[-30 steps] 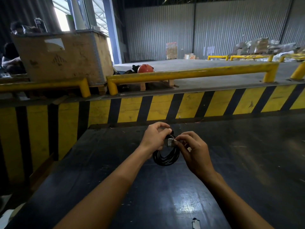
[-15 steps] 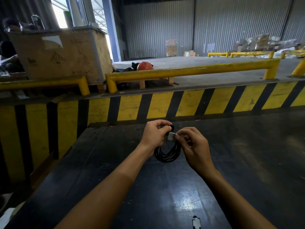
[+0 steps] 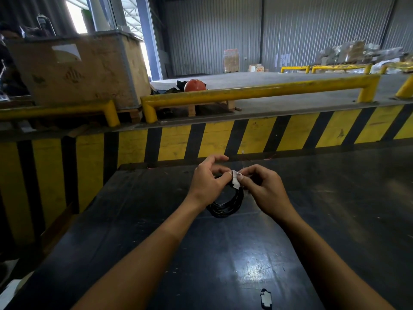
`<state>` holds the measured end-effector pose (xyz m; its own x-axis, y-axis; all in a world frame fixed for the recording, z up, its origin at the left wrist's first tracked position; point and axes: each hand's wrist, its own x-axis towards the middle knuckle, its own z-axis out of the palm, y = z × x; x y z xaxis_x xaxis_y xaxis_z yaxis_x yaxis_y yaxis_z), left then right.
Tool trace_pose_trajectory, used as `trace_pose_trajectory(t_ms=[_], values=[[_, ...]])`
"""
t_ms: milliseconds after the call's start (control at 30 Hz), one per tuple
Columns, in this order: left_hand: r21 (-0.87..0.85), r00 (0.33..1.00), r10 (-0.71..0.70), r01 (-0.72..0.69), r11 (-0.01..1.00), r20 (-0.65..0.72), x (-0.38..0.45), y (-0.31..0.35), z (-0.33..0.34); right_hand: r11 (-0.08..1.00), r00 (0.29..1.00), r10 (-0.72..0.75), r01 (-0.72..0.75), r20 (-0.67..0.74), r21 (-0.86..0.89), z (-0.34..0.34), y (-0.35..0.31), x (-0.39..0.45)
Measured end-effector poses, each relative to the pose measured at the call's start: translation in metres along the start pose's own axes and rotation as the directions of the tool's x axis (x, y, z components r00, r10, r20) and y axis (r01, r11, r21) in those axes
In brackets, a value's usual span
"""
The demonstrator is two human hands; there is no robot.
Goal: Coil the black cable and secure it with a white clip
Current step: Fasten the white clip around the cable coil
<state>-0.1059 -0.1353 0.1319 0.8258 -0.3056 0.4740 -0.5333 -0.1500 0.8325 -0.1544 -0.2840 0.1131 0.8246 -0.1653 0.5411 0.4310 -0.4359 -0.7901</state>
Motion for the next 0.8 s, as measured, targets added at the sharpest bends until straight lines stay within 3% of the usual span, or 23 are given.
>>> trace_pose_trajectory(t_ms=[167,300,567,700,800], values=[[-0.011,0.999,0.013,-0.013,1.000,0.030,0.001,-0.001,-0.001,0.998,0.997,-0.004,-0.001,0.077,0.061,-0.002,0.001,0.003],[-0.027,0.998,-0.001,0.003,1.000,0.057,0.002,-0.003,-0.002,1.000,0.986,0.027,-0.028,0.167,0.006,-0.002,0.005,0.006],[-0.068,0.980,-0.192,0.196,0.978,0.055,0.005,-0.014,-0.002,0.983,0.989,-0.001,0.028,0.147,-0.182,0.009,0.003,0.006],[0.036,0.966,-0.212,0.209,0.977,0.147,0.006,-0.022,-0.001,0.993,0.978,0.047,-0.024,0.204,-0.112,0.012,0.002,0.007],[0.011,0.948,-0.258,0.260,0.965,0.187,0.006,-0.025,0.002,0.993,0.981,0.058,-0.038,0.184,-0.110,0.015,0.006,0.006]])
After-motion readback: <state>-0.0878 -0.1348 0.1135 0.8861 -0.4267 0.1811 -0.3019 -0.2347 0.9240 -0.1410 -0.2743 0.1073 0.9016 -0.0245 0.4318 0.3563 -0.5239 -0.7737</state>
